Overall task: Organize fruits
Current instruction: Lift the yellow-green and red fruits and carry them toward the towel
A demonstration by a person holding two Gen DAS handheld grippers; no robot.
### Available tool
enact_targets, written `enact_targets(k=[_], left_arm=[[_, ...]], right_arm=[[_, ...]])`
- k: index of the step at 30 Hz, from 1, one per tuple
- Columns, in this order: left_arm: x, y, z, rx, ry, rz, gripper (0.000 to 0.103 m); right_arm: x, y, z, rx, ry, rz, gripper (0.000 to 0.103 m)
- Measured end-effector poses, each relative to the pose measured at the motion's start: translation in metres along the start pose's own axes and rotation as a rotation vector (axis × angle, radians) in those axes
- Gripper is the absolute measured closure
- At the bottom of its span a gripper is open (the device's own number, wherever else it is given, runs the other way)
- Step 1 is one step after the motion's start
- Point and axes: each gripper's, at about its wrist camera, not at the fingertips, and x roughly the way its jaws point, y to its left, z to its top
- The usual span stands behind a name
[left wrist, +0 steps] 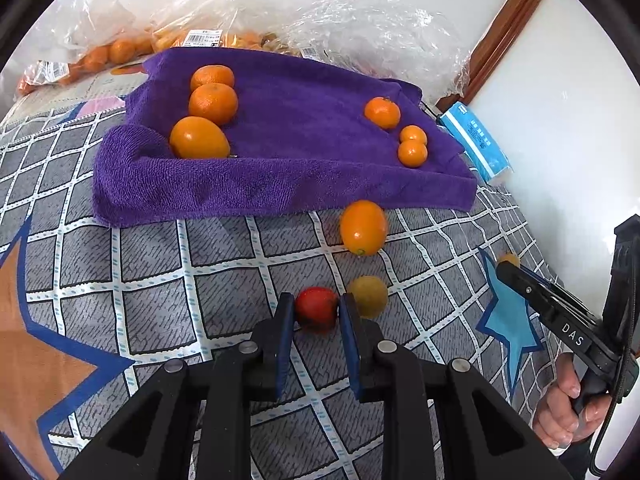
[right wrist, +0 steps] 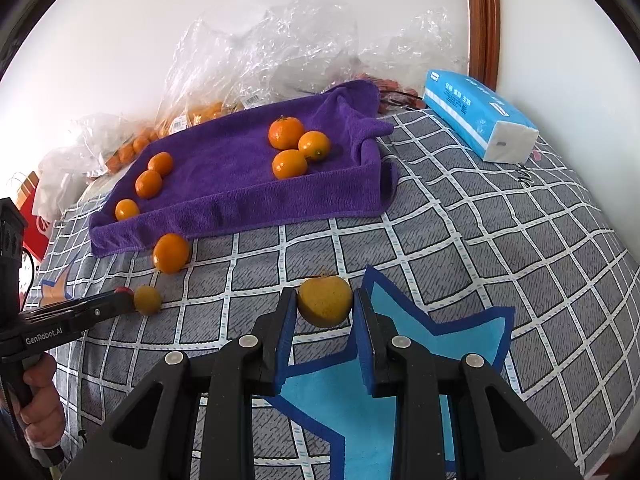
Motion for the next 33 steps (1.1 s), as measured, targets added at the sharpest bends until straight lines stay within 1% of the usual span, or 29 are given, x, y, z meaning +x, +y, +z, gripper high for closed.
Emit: enact_targets(k=[4, 9, 16, 22, 26, 33], left_arm=[[-0.005, 0.001, 0.001, -0.007, -0.003, -0.009, 0.081], [-0.026, 0.000, 0.004, -0.010, -0.042, 0.005, 0.081], [-0.061, -0.001, 0.014, -0.009, -0.109, 0.065, 0.081], [-0.087, 0.002, 0.024, -0.031, -0.159, 0.085, 0.081], [-0.095, 0.007, 0.031, -0.052, -0.180, 0.082, 0.081], [-0.103, 0.010, 0.041, -0.047, -0.209, 0.074, 0.081]], right_arm=[[-0.002, 0.001, 0.001, 0.001, -0.003, -0.001, 0.075], [-0.015, 0.008, 0.008, -0.014, -0.032, -0.002, 0.075], [-0.034, 0.022, 0.026, -0.037, -0.086, 0.008, 0.075], [-0.043, 0.032, 0.040, -0.049, -0.112, 0.024, 0.075], [-0.044, 0.037, 0.049, -0.048, -0.115, 0.038, 0.075], [-0.046, 0.046, 0.062, -0.057, -0.128, 0.035, 0.075]])
